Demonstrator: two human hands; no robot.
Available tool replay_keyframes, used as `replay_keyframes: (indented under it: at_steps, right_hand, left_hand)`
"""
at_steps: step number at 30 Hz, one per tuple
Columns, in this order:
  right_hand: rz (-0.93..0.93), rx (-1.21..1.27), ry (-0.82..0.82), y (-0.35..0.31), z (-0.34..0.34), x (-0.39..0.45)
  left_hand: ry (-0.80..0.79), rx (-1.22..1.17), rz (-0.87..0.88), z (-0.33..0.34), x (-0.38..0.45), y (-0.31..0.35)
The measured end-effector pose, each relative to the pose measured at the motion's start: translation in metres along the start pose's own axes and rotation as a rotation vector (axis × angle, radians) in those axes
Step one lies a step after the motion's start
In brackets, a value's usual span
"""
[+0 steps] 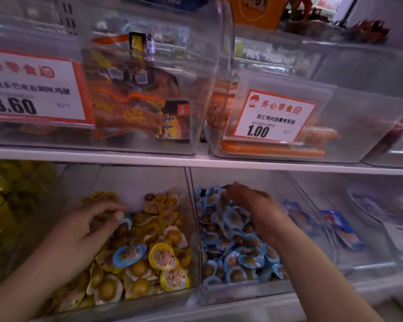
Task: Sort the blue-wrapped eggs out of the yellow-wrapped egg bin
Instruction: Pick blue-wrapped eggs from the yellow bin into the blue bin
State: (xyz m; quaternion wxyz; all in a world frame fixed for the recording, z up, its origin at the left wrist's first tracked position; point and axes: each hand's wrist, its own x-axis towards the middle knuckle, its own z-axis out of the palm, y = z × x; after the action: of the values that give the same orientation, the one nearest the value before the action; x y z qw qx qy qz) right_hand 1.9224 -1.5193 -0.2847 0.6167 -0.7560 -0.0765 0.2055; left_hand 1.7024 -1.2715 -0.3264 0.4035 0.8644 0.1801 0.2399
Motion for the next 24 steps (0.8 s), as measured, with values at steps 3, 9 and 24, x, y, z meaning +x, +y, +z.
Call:
replay_keyframes:
  at_steps: [3,9,24]
  right_hand:
    - [-0.018,-0.006,0.160,0.004,-0.017,0.014]
    - [-0.345,-0.203,0.135,0.003,0.015,-0.002]
    - [-0.692,-0.962,-0.475,-0.034,0.149,-0.014]
  left_hand:
    - [-0.121,0.226,0.077,0.005,-0.003,0.001]
    - [-0.268,0.474,0.048,0.010,-0.005,-0.002]
    - [-0.042,0.278,-0.123,-0.009,-0.013,0.000]
